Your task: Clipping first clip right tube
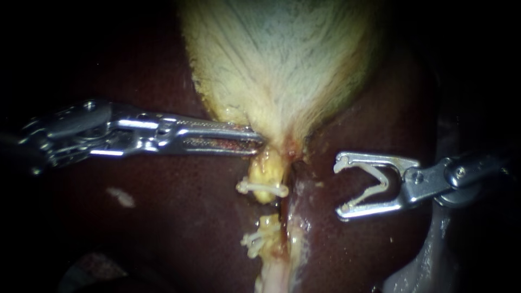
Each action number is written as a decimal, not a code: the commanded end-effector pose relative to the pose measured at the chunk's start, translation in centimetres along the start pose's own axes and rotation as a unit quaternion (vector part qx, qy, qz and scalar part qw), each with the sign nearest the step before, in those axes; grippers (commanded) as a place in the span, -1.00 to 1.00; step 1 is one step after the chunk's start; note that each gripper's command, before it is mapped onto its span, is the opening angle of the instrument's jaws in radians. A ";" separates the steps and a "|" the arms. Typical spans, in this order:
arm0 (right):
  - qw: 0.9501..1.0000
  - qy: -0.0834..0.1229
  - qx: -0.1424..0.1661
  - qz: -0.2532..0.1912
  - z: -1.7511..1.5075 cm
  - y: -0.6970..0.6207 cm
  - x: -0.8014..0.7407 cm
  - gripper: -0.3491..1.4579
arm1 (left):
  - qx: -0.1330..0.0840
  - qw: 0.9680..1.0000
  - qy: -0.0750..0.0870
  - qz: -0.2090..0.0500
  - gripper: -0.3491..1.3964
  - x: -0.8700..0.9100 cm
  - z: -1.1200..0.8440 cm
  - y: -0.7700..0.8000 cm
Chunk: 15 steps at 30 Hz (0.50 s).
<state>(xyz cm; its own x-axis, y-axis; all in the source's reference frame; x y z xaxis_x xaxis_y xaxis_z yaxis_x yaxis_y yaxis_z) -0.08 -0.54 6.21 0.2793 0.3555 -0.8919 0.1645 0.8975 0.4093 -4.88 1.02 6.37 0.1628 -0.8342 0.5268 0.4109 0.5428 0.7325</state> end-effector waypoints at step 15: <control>0.999 0.000 -0.002 0.050 0.21 -0.07 -0.10 0.05 | -0.007 1.000 -0.005 0.003 -1.00 -0.29 -0.42 0.05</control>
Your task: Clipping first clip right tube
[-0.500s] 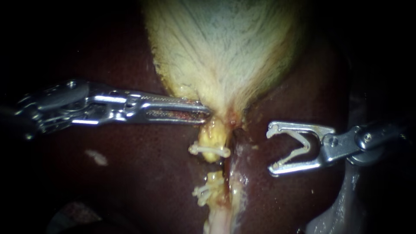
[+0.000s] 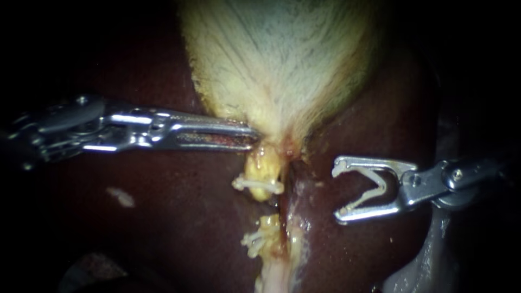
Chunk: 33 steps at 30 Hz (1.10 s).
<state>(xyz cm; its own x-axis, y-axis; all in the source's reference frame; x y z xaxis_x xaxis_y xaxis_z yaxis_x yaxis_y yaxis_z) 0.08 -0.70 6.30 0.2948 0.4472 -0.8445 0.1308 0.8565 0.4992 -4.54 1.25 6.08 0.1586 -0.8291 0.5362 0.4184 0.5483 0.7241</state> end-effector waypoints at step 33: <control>0.997 -0.005 0.040 0.064 0.92 0.27 -0.34 -0.01 | -0.011 1.000 -0.019 0.004 -1.00 -0.25 -0.35 -0.34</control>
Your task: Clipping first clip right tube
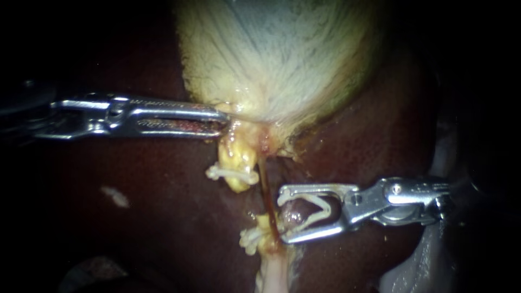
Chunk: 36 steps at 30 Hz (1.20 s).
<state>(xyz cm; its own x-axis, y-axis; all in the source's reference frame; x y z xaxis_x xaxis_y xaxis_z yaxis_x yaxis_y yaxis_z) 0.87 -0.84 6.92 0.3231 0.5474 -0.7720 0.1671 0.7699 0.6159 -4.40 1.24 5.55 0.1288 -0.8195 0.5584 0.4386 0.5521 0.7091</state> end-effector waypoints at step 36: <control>0.999 -0.035 0.021 0.023 0.39 -0.24 -0.43 -0.14 | 0.000 1.000 0.000 0.001 -1.00 0.03 0.04 0.03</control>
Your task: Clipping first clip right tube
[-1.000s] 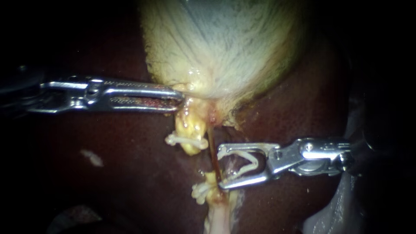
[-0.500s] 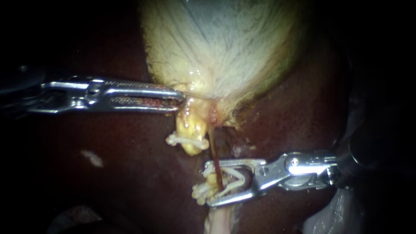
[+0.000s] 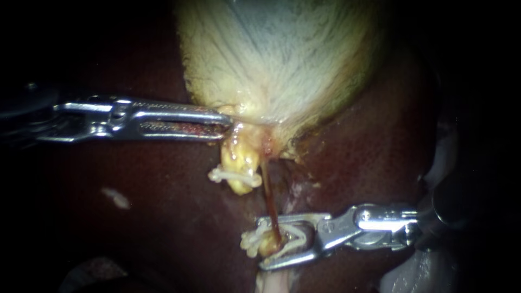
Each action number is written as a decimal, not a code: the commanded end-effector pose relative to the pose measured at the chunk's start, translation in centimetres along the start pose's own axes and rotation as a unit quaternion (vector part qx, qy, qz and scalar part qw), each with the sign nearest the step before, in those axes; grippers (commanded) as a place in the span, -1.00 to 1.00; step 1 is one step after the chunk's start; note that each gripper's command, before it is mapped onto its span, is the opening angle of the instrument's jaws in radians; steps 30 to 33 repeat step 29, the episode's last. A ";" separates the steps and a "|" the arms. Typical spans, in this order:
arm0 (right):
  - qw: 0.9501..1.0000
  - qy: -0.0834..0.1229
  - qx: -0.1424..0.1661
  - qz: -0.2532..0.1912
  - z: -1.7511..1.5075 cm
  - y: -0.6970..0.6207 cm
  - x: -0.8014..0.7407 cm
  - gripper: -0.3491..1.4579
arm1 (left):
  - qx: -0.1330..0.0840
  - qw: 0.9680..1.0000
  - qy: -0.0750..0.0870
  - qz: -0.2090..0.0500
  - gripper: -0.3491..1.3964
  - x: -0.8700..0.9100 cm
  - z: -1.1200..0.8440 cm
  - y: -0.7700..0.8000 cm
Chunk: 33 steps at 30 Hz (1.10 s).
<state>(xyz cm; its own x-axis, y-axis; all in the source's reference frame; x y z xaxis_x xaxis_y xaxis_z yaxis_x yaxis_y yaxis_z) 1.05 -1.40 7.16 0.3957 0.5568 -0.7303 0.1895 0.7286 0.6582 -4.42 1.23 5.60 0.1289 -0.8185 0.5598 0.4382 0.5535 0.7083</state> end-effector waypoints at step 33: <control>1.000 -0.009 0.001 0.016 -0.09 0.06 -0.08 -1.00 | 0.000 1.000 0.000 0.000 -1.00 0.01 0.02 0.04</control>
